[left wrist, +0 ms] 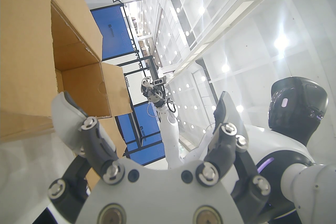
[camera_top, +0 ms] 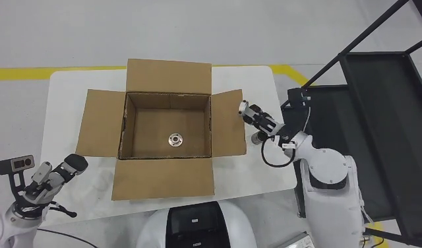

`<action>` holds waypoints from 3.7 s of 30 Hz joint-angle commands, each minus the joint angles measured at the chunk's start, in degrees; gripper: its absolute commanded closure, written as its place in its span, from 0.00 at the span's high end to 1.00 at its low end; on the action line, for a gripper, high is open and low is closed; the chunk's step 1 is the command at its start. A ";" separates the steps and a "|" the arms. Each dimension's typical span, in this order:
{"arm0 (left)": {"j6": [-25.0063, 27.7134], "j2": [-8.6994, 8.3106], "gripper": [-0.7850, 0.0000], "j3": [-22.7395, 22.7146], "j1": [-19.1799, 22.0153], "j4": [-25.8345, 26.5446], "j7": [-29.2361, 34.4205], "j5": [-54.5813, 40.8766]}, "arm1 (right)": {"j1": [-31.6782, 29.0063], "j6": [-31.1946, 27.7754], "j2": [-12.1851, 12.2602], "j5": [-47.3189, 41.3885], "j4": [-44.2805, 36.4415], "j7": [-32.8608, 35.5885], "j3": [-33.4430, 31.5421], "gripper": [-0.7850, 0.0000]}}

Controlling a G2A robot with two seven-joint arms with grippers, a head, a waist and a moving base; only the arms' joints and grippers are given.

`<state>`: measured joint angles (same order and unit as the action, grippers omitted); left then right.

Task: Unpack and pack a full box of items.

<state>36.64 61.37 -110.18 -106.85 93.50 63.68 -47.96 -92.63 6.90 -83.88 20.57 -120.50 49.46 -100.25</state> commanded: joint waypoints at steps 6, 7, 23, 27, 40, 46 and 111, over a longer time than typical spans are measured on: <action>0.00 0.00 1.00 0.00 0.00 0.00 0.00 0.00 | -0.45 3.27 1.03 3.46 7.56 -3.47 -5.62 0.00; 0.00 0.00 1.00 0.00 0.00 0.00 0.00 0.00 | -0.58 3.54 1.22 4.84 8.82 -3.38 -5.91 0.00; 0.00 0.00 1.00 0.00 0.00 0.00 0.00 0.00 | 3.67 9.47 2.96 21.42 29.89 -11.98 -4.22 0.00; 0.00 0.00 1.00 0.00 0.00 0.00 0.00 0.00 | 4.58 10.44 3.26 27.63 32.79 -13.40 -1.57 0.00; 0.00 0.00 1.00 0.00 0.00 0.00 0.00 0.00 | 7.35 13.18 3.58 39.56 37.33 -13.94 5.74 0.00; 0.00 0.00 1.00 0.00 0.00 0.00 0.00 0.00 | 8.95 14.48 3.57 40.34 38.74 -13.22 7.32 0.56; 0.00 0.00 1.00 0.00 0.00 0.00 0.00 0.00 | 1.14 -5.23 3.77 8.65 2.20 -12.41 18.80 1.00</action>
<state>36.64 61.37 -110.18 -106.85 93.50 63.68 -47.96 -91.49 1.66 -80.11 29.22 -118.30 37.05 -81.45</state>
